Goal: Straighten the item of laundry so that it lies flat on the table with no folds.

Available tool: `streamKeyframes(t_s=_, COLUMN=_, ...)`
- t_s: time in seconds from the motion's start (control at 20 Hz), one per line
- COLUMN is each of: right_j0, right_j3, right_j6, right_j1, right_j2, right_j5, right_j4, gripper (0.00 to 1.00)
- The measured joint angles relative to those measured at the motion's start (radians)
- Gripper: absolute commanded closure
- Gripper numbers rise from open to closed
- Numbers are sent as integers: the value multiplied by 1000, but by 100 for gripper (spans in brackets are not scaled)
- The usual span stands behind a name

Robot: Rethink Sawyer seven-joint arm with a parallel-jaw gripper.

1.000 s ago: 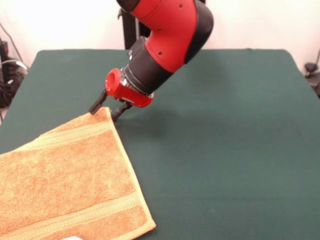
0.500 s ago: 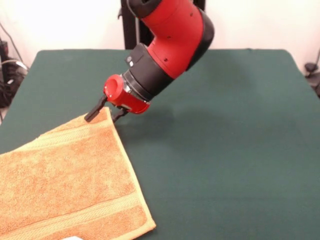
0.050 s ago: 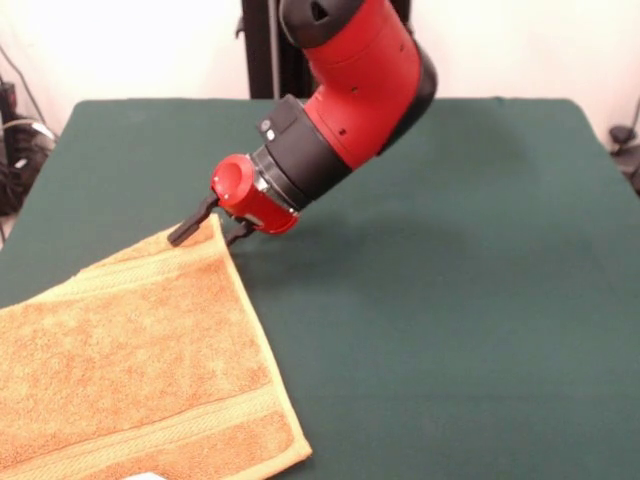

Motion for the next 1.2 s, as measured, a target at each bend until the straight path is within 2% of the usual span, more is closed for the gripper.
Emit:
streamKeyframes(t_s=0.5, right_j0=-21, right_j3=0, right_j6=0, right_j1=0, right_j2=-4, right_j5=-63, right_j4=6, gripper=0)
streamKeyframes(t_s=0.55, right_j0=-27, right_j3=0, right_j6=0, right_j1=1, right_j2=-3, right_j5=-86, right_j4=8, gripper=100)
streamKeyframes(t_s=1.2, right_j0=-43, right_j3=2, right_j6=0, right_j1=18, right_j2=2, right_j5=-174, right_j4=49, gripper=100)
